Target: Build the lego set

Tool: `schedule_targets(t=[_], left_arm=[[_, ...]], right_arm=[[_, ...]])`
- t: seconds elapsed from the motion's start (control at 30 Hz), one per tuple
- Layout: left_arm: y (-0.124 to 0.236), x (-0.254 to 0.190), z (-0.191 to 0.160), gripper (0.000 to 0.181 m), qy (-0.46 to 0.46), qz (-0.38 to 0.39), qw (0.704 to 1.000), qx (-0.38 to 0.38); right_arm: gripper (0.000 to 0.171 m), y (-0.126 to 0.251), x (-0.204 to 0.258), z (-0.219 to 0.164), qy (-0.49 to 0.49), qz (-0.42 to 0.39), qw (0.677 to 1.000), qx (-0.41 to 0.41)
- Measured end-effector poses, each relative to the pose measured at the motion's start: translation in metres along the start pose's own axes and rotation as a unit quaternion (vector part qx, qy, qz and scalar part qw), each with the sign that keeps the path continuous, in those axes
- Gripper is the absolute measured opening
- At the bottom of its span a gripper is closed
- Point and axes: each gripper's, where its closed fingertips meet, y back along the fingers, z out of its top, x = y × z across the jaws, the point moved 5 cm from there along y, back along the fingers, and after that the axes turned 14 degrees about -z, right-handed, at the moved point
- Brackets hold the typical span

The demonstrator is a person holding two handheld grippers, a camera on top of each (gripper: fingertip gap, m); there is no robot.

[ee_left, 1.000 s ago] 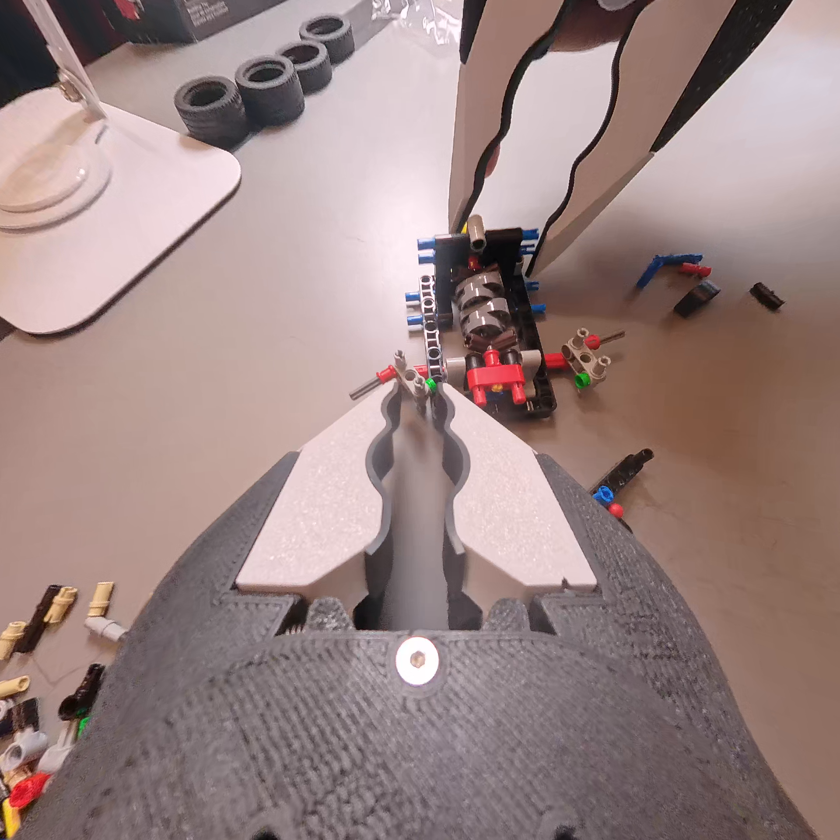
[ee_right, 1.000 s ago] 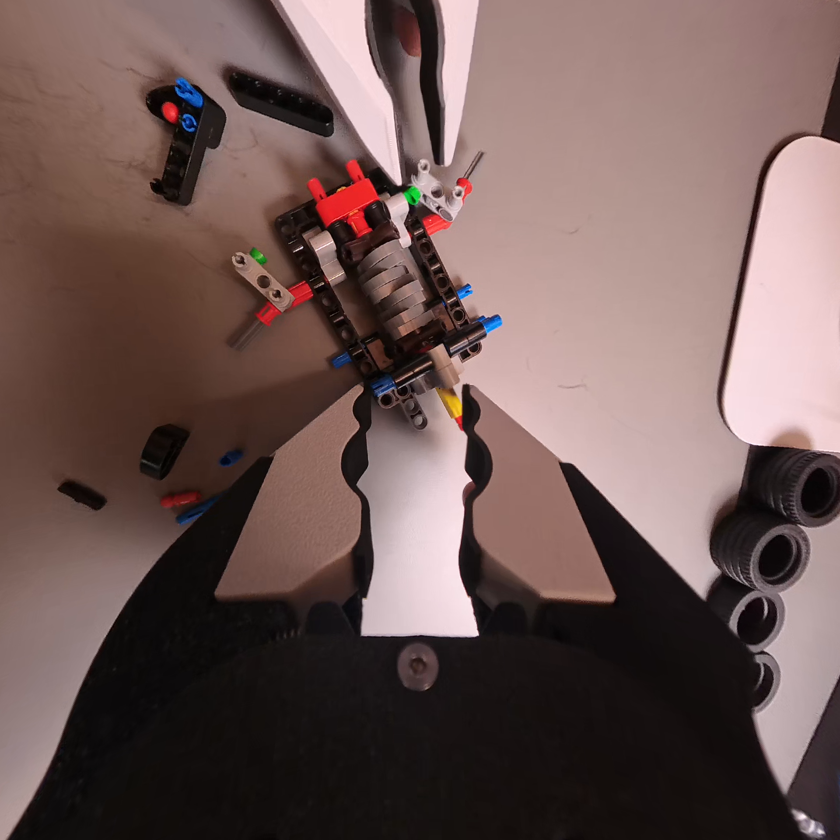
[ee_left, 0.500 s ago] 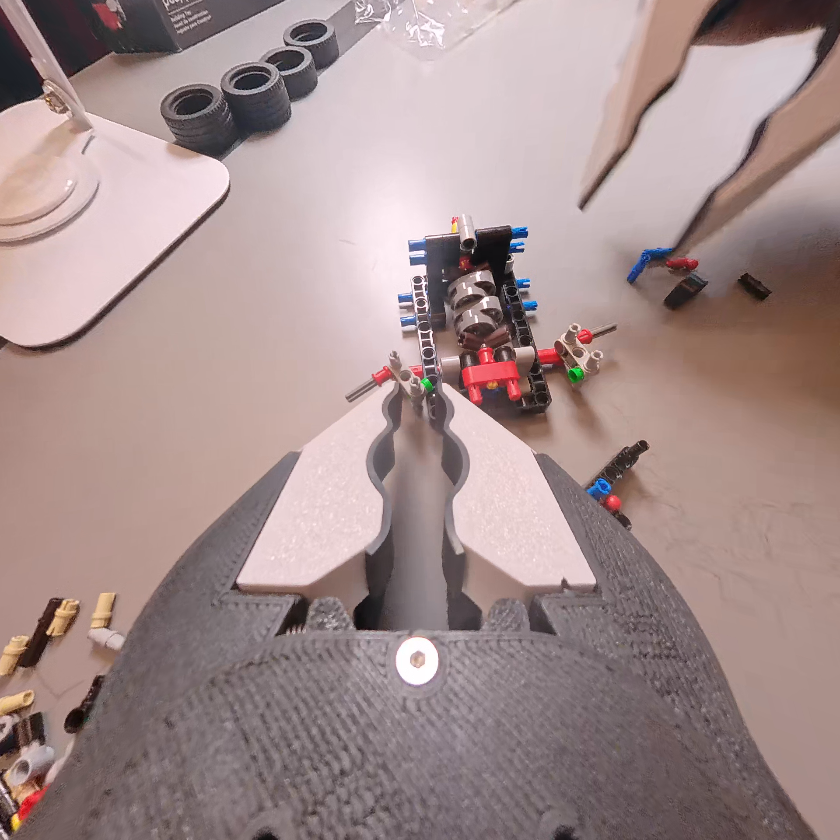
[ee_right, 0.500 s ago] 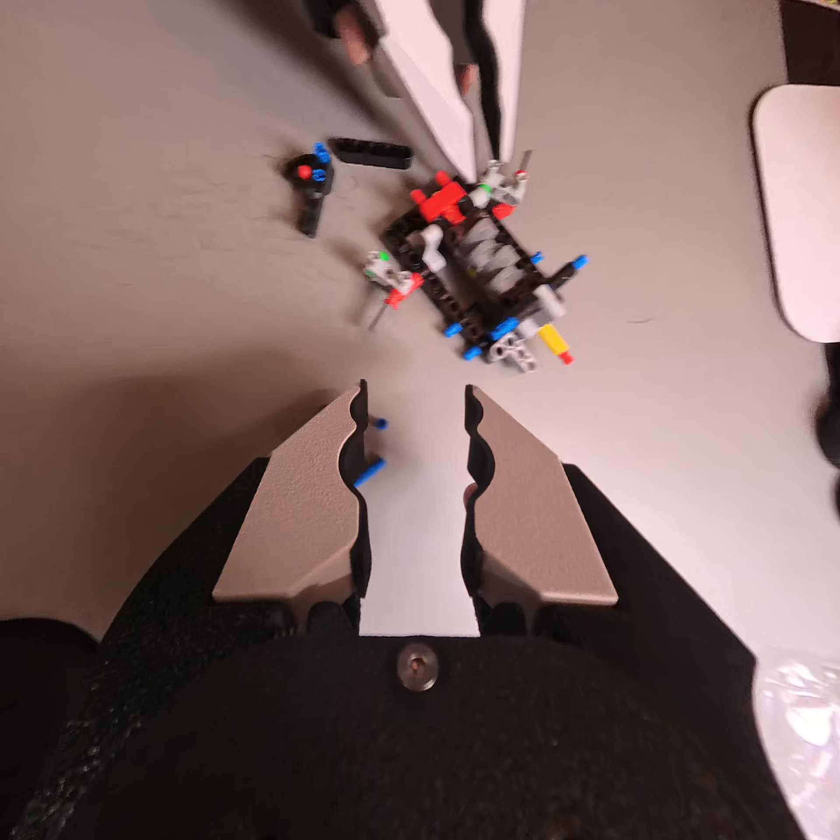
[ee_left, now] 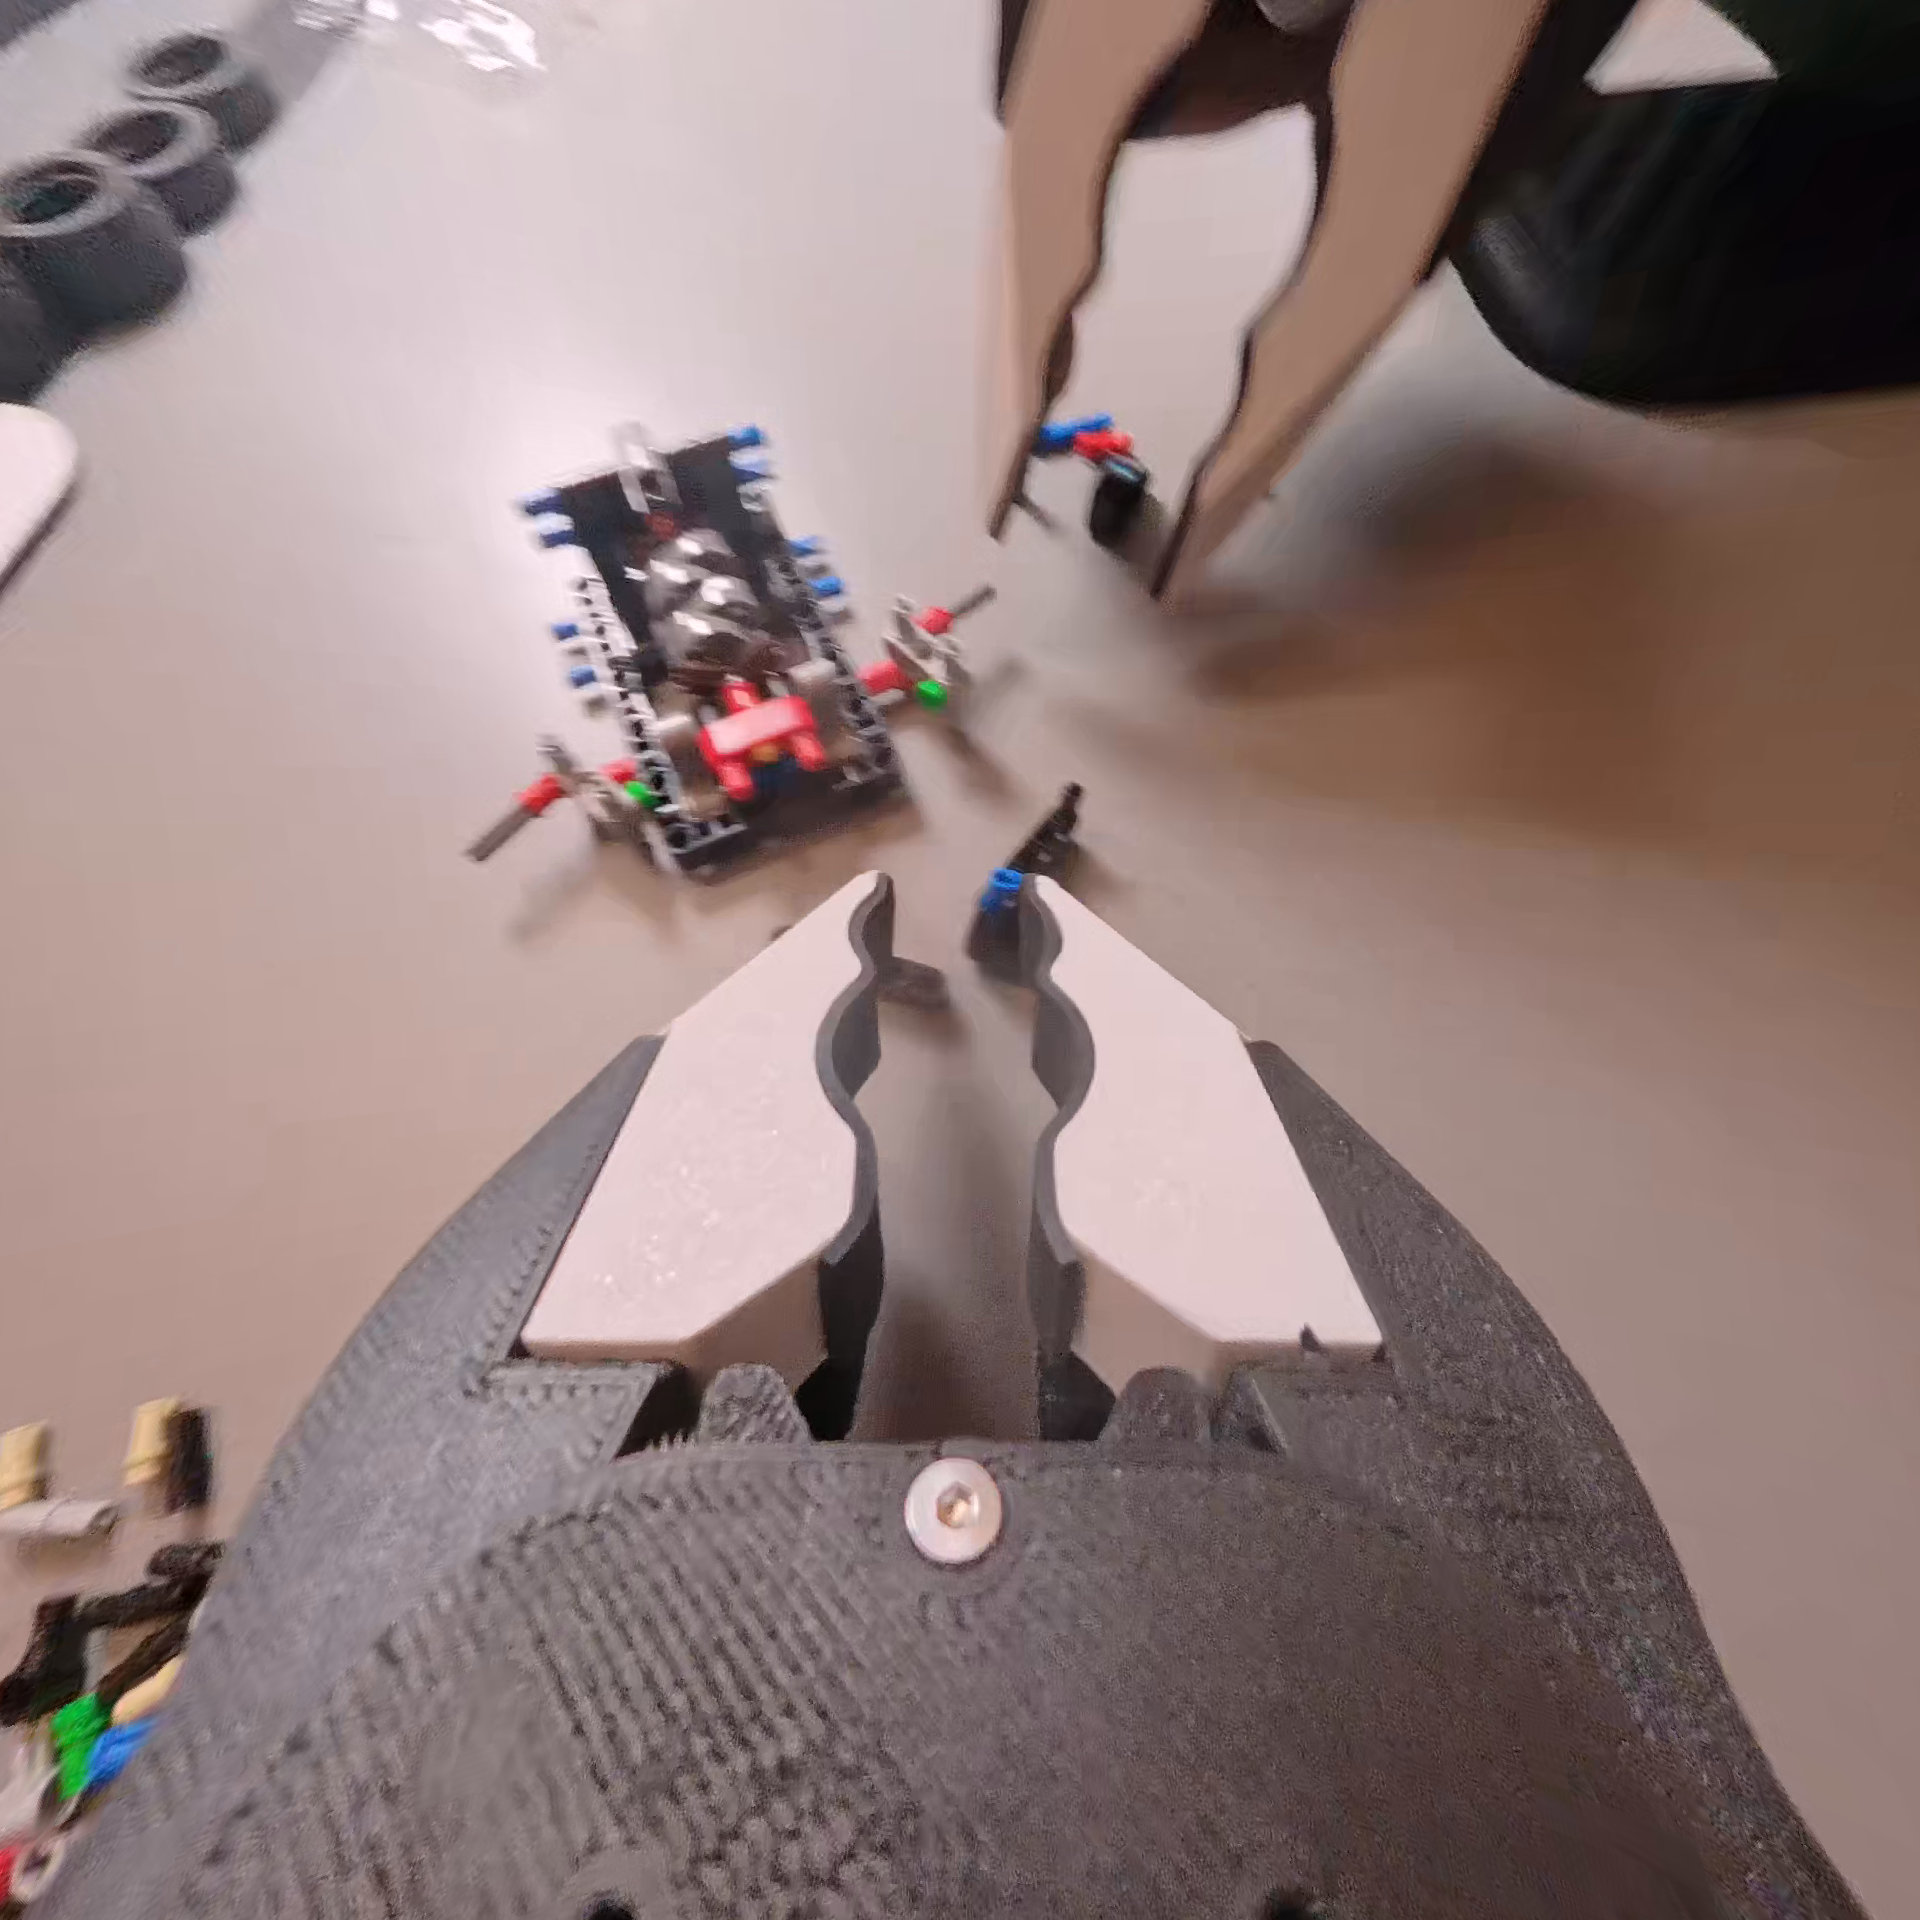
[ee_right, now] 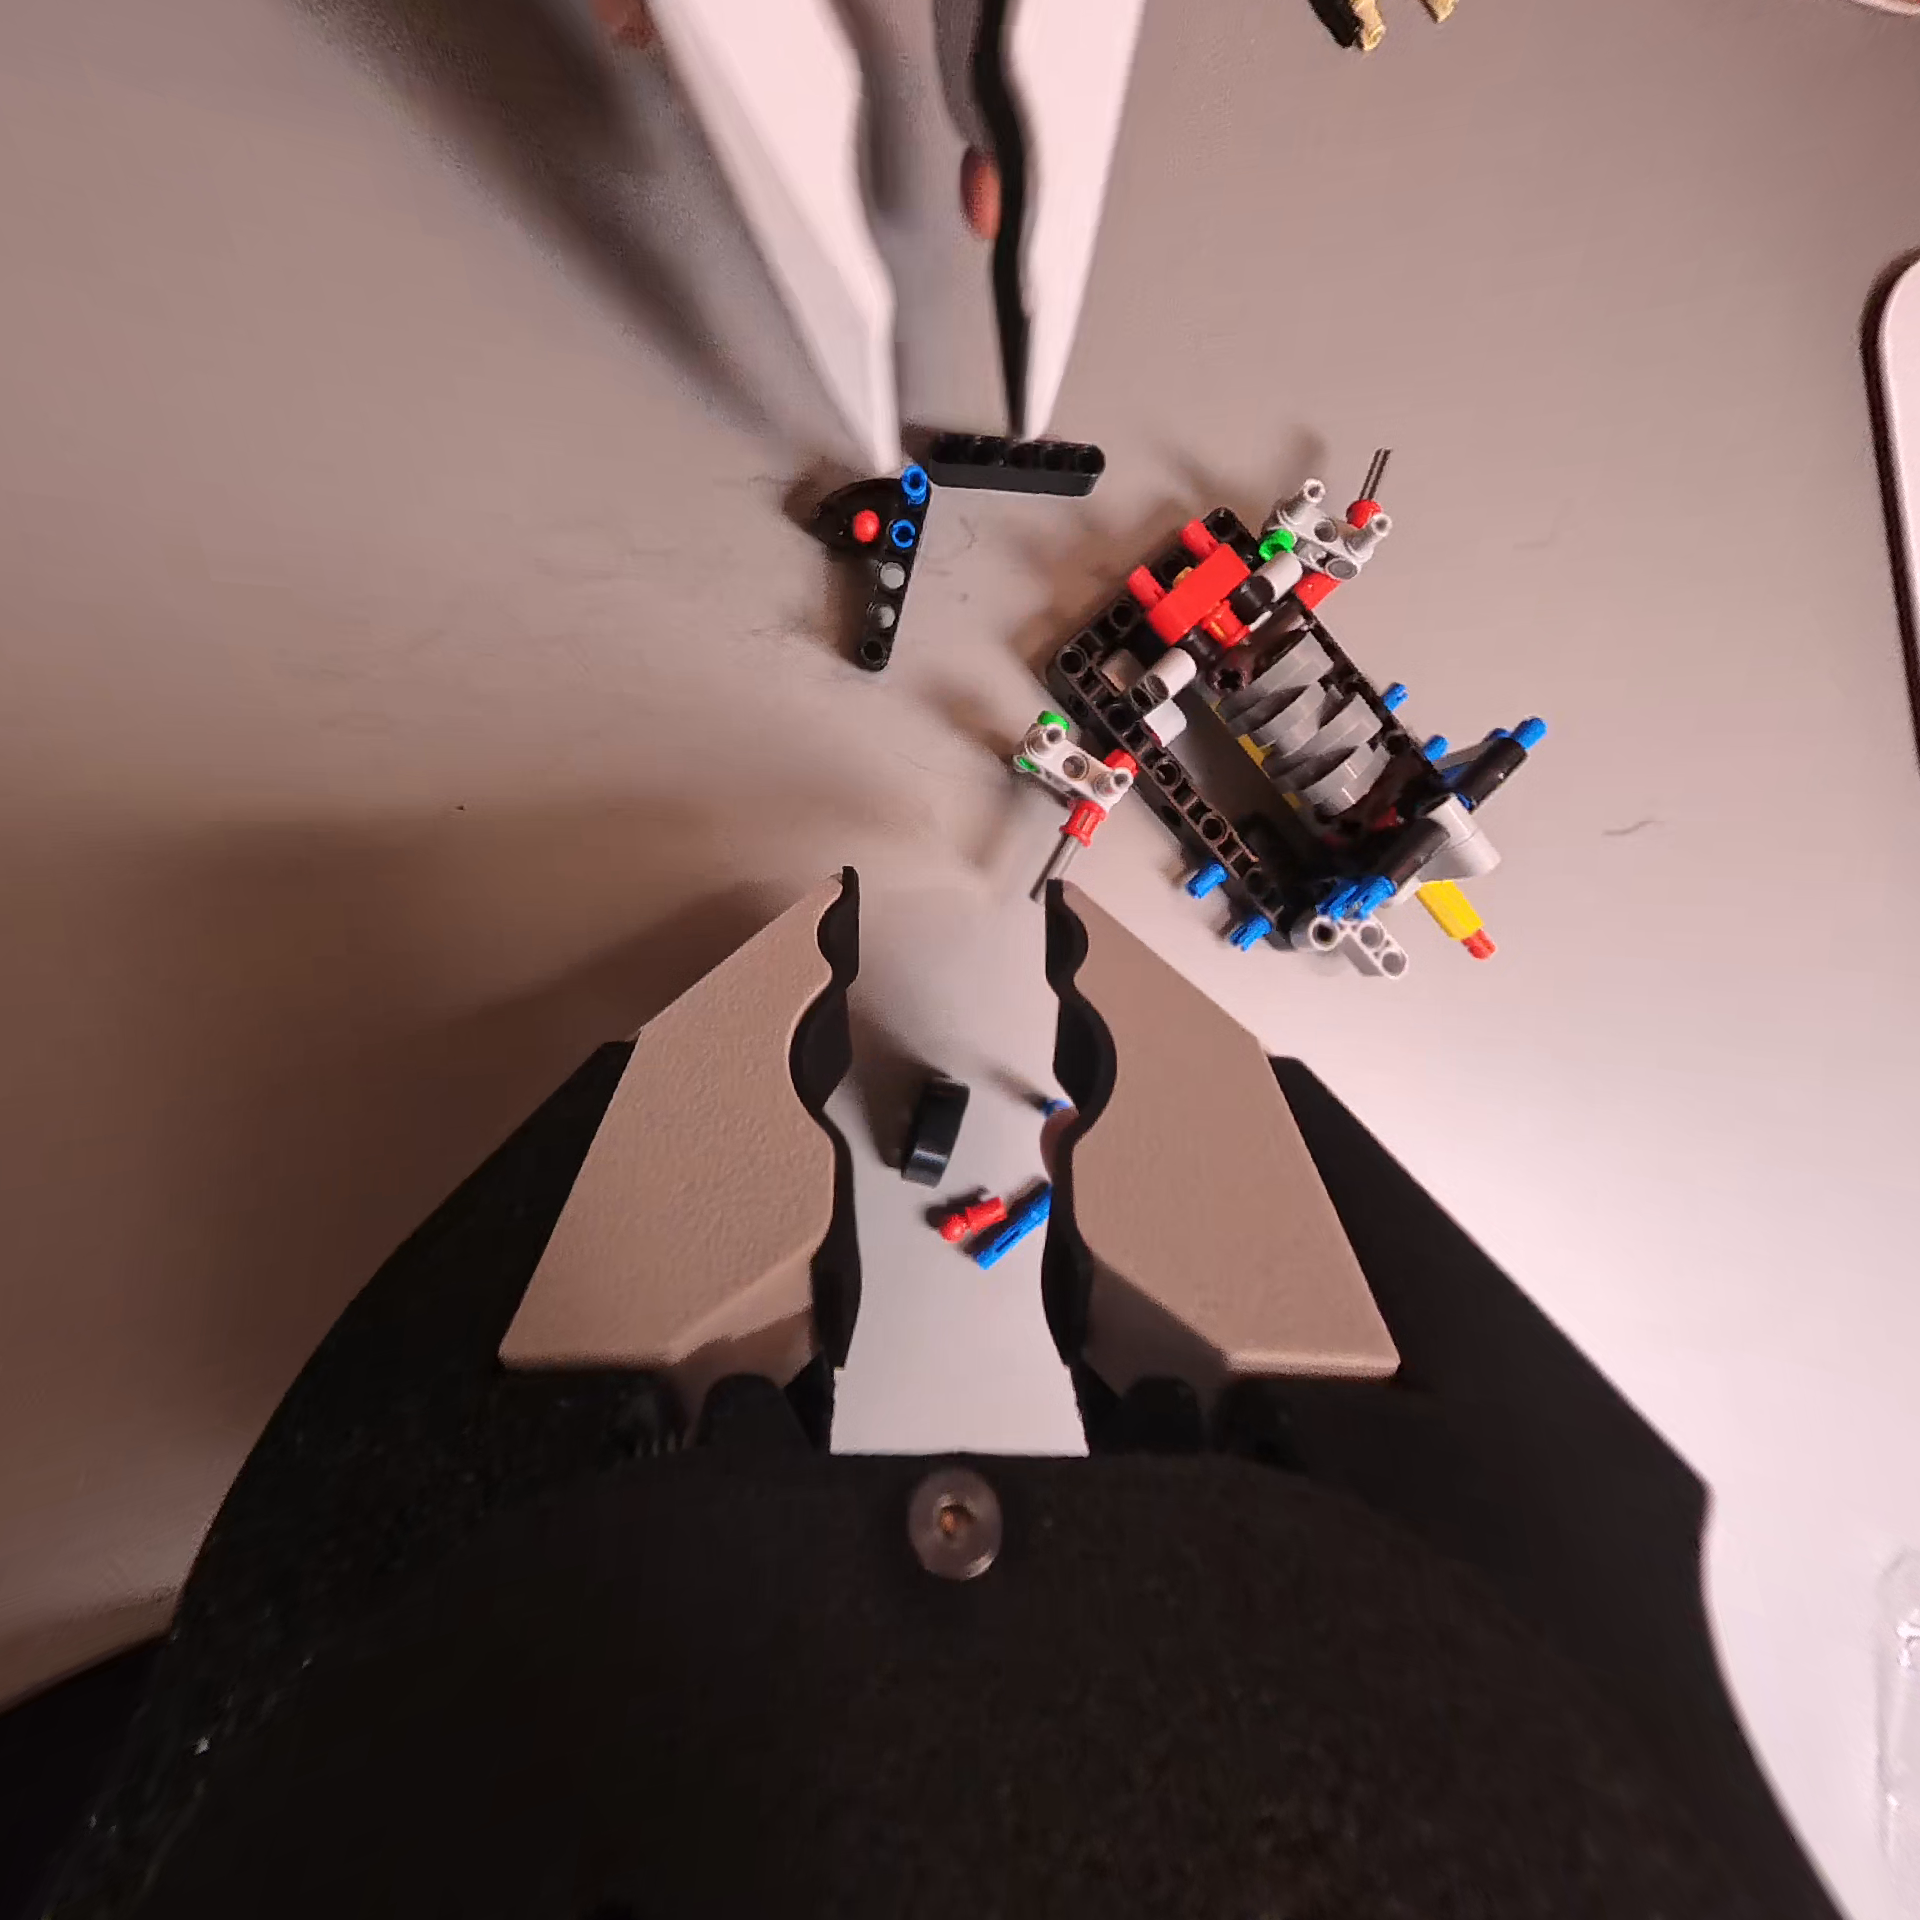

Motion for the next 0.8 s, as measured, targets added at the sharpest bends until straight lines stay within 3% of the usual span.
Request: schedule_targets(t=[0.03,0.33,0.4,0.53,0.8], left_arm=[[-0.005,-0.005,-0.004,0.026,-0.012,-0.01,1.0,0.015],[-0.028,-0.015,-0.008,0.019,-0.044,-0.017,0.996,0.07],[-0.026,-0.015,-0.006,0.019,-0.045,-0.013,0.997,0.063],[-0.017,-0.01,0.001,0.019,-0.03,-0.003,0.999,0.025],[-0.012,-0.002,0.001,0.019,-0.009,0.013,1.0,0.003]], right_arm=[[0.033,0.002,0.0,-0.001,-0.007,-0.005,1.0,-0.003],[0.029,-0.011,-0.012,-0.004,-0.093,-0.041,0.995,-0.011],[0.027,-0.021,-0.013,-0.003,-0.096,-0.05,0.994,0.003],[0.004,-0.026,-0.014,0.0,-0.086,-0.083,0.993,0.013],[0.005,-0.017,0.003,0.005,-0.099,-0.089,0.991,0.029]])
